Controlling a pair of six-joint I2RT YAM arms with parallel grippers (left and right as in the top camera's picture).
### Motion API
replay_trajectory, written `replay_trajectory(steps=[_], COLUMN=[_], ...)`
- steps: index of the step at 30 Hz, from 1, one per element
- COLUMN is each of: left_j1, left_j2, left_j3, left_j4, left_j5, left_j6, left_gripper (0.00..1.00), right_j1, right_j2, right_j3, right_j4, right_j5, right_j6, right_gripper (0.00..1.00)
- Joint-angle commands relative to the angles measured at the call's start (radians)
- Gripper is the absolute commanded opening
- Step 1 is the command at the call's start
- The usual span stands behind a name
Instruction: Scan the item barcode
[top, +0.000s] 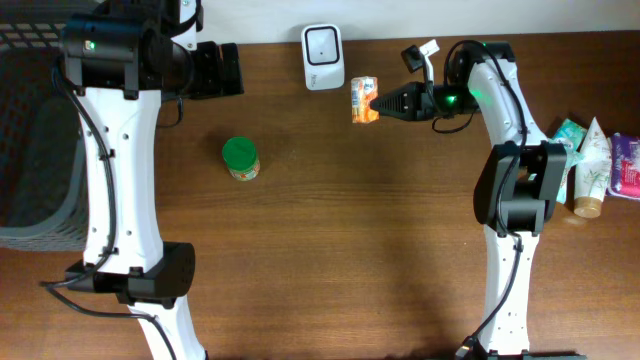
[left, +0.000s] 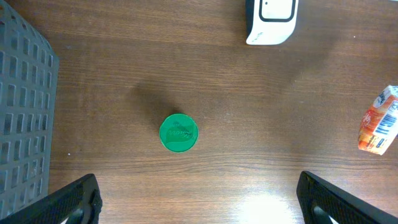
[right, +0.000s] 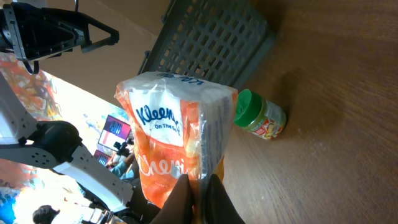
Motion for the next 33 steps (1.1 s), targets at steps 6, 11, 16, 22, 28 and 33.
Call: replay_trajectory(steps=[6,11,16,22,28,33], left_j1=[-0.003,-0.003,-0.003,-0.003,-0.003,-0.003], left_j2=[-0.014,-0.014,-0.014,-0.014,-0.014,-0.014], left_j3=[0.011,0.011,0.011,0.011,0.011,0.011], left_j4=[-0.001,-0.001,-0.001,-0.001,-0.001,-0.001], left_j5=[0.000,0.000,0.000,0.000,0.000,0.000], left_j6=[0.016,0.015,0.015,0.015,0.015,0.016], left_gripper=[0.99,0.99,0.99,0.99,0.99,0.99], right_j1=[0.008,0.029,0.037,0.151,0.218,0.257], right_j2=[0.005,0.005,0.005,0.005,0.005,0.005], right_j3=[0.012,0.012,0.011,0.011,0.026,0.208], right_j4=[-0.004,0.004,0.004,0.183,0.224,0.079], right_j5=[-0.035,-0.031,0.246,1.023,1.350,1.388], right_j6=[-0.008,-0.012,0.075,0.720,0.955,0.867], right_gripper=[0.04,0.04,0.04,0.04,0.54,0.56])
